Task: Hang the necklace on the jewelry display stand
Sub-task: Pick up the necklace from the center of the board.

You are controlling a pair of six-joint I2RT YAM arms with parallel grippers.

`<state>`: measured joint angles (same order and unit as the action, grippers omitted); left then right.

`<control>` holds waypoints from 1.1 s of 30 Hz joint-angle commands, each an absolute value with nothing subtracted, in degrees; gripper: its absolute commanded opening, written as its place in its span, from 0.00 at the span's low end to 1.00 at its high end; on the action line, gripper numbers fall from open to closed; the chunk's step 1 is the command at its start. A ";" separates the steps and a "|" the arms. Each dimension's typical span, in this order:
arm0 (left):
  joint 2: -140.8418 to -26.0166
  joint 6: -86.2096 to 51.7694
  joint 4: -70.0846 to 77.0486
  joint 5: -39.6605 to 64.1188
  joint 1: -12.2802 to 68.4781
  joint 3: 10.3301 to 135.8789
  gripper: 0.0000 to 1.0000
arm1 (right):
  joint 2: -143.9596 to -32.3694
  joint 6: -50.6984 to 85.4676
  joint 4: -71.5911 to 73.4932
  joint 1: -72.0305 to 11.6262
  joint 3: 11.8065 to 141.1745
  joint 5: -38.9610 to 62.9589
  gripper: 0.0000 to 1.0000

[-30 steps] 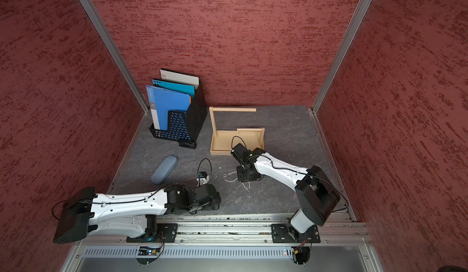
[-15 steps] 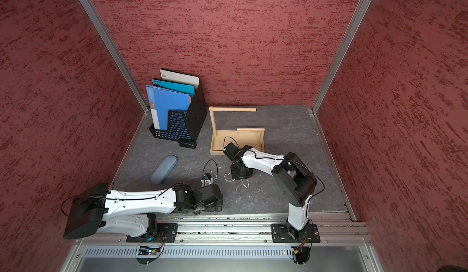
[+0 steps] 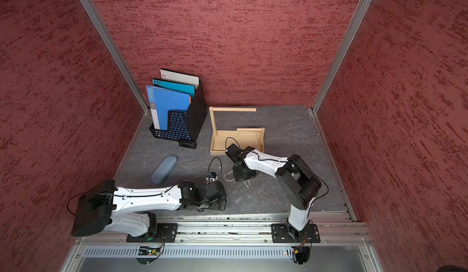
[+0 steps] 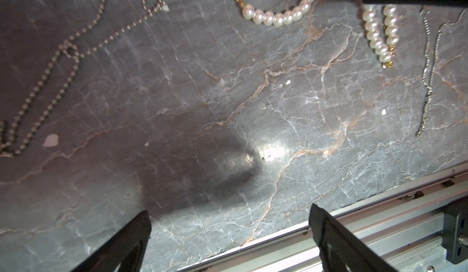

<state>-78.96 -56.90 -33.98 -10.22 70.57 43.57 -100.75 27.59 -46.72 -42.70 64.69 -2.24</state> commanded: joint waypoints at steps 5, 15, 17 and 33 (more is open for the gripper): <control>-67.01 -47.53 -36.74 -19.74 70.16 44.96 1.00 | -92.12 22.39 -52.15 -42.78 67.20 -4.33 0.00; -53.57 -24.17 -29.05 -6.01 56.53 45.94 0.94 | -84.07 13.59 -65.11 -42.80 81.74 -8.61 0.00; -54.16 -21.16 -26.55 -0.36 51.83 47.19 0.91 | -83.76 11.00 -67.89 -42.80 86.44 -9.03 0.00; -70.72 -13.10 -14.61 12.73 47.11 60.73 0.69 | -87.98 0.68 -87.32 -42.81 117.01 0.90 0.00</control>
<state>-70.00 -13.96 -18.94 10.31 47.40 59.92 -86.65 2.52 -82.08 -42.70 114.93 -2.50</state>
